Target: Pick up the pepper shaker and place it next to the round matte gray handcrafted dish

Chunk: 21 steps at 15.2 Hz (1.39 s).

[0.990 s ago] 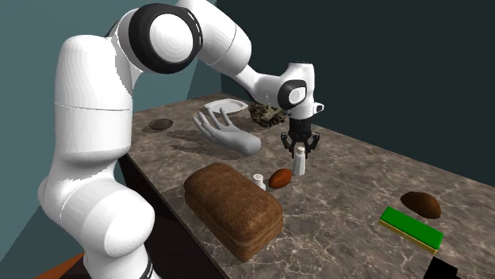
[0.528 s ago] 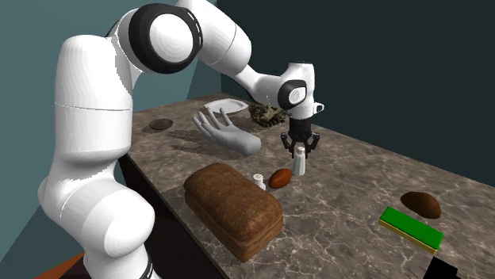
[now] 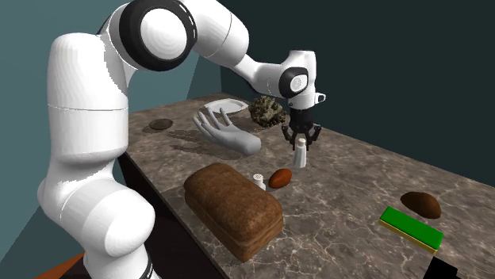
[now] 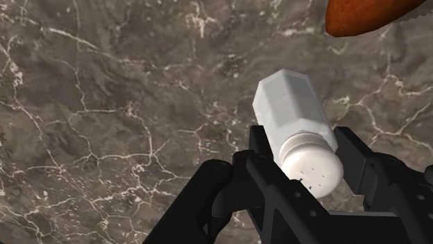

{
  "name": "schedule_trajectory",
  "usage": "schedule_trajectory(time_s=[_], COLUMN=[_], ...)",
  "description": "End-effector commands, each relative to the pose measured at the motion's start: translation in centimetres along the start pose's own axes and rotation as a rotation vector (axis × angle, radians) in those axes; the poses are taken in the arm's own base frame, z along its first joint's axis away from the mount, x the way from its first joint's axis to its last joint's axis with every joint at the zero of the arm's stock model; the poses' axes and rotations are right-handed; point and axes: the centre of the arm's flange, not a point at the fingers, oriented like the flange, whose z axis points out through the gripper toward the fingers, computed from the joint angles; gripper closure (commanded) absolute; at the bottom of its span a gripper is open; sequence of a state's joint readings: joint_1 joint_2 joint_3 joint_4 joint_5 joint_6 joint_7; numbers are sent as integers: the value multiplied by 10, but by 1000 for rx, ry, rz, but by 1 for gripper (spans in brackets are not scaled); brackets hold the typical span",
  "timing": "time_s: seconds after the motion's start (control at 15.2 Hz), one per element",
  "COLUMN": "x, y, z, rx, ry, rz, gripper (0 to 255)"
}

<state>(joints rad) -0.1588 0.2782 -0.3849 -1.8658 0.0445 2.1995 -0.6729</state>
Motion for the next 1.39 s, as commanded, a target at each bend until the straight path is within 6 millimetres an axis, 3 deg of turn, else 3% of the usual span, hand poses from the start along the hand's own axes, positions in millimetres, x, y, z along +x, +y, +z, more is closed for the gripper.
schedule_trajectory(time_s=[0.0,1.32], x=[0,2], y=[1,12], z=[-11,-116], rx=[0,0], ry=[0,0], rz=[0,0], gripper=[255,255])
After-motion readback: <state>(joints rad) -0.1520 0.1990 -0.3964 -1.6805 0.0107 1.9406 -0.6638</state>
